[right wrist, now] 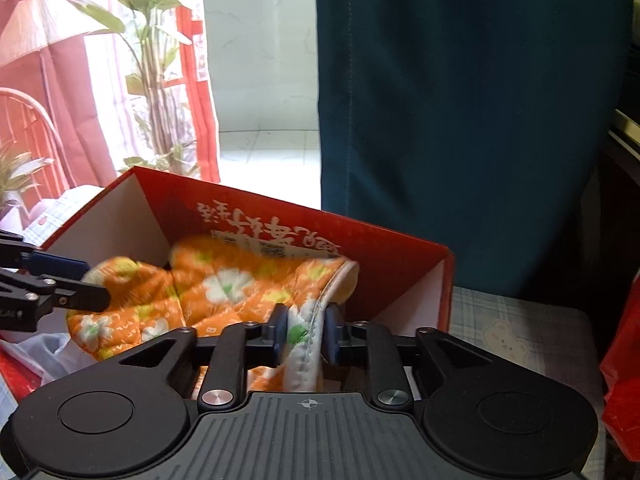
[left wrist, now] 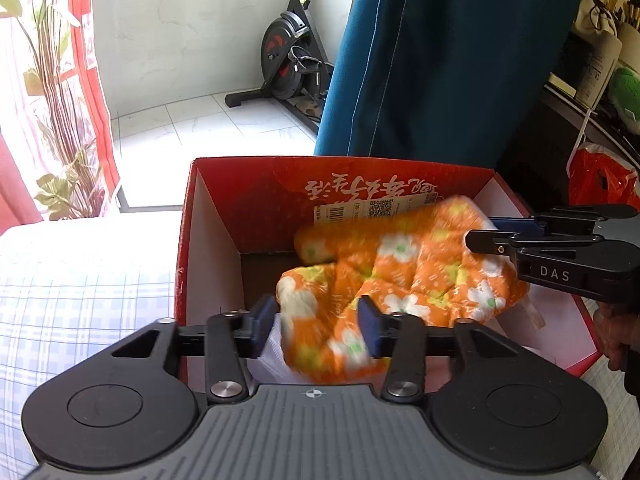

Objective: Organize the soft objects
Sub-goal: 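Lift the orange cloth with both grippers into the red box and open, then move both grippers to the blue-and-white cotton-pad bag beside the box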

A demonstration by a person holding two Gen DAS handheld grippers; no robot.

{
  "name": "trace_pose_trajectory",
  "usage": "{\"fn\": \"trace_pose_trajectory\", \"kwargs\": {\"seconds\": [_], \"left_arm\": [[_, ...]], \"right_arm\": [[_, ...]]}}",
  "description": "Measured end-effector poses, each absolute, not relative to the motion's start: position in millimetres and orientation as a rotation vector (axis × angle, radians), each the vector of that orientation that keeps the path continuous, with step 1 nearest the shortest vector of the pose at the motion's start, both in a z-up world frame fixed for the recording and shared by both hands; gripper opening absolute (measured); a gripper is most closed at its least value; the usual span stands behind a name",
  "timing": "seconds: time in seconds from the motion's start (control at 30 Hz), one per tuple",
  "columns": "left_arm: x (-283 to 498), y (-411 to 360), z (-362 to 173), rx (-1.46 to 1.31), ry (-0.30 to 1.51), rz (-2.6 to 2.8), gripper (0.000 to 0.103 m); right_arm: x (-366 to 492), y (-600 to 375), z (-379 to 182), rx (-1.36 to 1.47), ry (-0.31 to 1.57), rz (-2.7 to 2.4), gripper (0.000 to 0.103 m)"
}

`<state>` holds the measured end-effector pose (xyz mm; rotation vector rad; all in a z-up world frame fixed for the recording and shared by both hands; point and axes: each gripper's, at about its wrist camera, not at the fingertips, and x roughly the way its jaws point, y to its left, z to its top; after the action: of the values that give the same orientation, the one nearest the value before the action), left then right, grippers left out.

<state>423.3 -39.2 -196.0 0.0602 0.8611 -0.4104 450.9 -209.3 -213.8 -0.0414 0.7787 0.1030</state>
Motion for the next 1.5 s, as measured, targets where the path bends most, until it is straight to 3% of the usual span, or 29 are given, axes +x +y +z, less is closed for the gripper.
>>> {"fn": "trace_pose_trajectory", "kwargs": {"seconds": [0.33,0.9,1.33,1.5], "left_arm": [[402,-36,-176,0.078,0.826,-0.425,0.053],[290,-17,-162,0.066,0.828,-0.450,0.053],[218,-48,-215,0.007,0.948,-0.545,0.053],[210,-59,-232,-0.004,0.986,-0.557,0.053]], "right_arm": [[428,-215,-200,-0.032,0.741,0.098,0.023],[319,-202,-173,0.006,0.712,0.257,0.024],[242,-211,-238,0.122,0.895,0.282,0.045],[229,-217,-258,0.192,0.943,0.264,0.048]]}}
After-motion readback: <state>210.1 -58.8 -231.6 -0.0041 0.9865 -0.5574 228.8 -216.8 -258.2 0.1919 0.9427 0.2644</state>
